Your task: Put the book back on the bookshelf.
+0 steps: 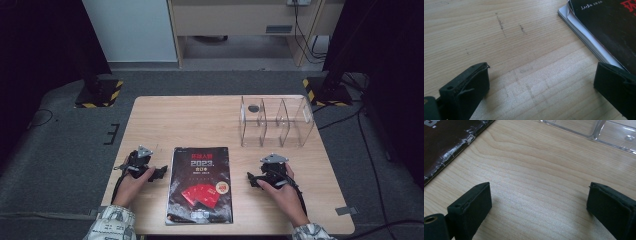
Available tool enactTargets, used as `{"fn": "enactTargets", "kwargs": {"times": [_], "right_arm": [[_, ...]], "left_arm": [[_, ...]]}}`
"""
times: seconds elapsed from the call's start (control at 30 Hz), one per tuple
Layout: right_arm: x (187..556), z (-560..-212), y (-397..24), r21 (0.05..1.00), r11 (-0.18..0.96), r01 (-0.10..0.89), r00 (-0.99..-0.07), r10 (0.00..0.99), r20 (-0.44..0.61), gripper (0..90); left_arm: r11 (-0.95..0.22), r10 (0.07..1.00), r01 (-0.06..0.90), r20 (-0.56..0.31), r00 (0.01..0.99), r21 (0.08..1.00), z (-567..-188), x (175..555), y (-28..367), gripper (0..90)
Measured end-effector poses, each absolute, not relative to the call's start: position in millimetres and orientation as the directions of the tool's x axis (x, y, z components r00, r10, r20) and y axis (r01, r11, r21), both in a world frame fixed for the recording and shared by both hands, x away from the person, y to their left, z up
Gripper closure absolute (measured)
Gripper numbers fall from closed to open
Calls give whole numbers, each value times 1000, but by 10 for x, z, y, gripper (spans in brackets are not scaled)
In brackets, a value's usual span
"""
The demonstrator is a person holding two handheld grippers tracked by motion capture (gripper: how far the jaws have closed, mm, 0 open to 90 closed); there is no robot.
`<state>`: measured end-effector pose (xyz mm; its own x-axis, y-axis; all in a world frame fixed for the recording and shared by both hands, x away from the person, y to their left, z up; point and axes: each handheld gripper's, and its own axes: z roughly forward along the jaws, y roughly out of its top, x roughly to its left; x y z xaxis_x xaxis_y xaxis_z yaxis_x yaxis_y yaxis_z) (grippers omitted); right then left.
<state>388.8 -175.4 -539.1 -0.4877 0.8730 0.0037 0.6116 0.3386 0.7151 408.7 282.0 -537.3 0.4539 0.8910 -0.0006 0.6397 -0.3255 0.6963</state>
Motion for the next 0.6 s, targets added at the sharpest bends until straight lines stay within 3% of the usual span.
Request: {"fn": "enactTargets", "kwargs": {"times": [0.43, 0.47, 0.57, 0.6], "right_arm": [[3882, -5389, -1748, 716, 334, 613, -487, 874, 8, 79], [3878, -5362, -1746, 721, 341, 603, -490, 872, -3, 139], [3866, -5310, -1740, 742, 334, 580, -489, 872, -11, 182], [3857, -5260, -1734, 766, 321, 558, -494, 870, -4, 272]], "left_arm": [[-335, 885, 639, -2, 466, 693, -5364, 4071, 2817, 0], [-329, 886, 642, -8, 463, 693, -5356, 4065, 2817, 26], [-317, 891, 646, -16, 454, 695, -5326, 4041, 2825, 52], [-294, 896, 644, -30, 442, 707, -5286, 4006, 2841, 63]]}}
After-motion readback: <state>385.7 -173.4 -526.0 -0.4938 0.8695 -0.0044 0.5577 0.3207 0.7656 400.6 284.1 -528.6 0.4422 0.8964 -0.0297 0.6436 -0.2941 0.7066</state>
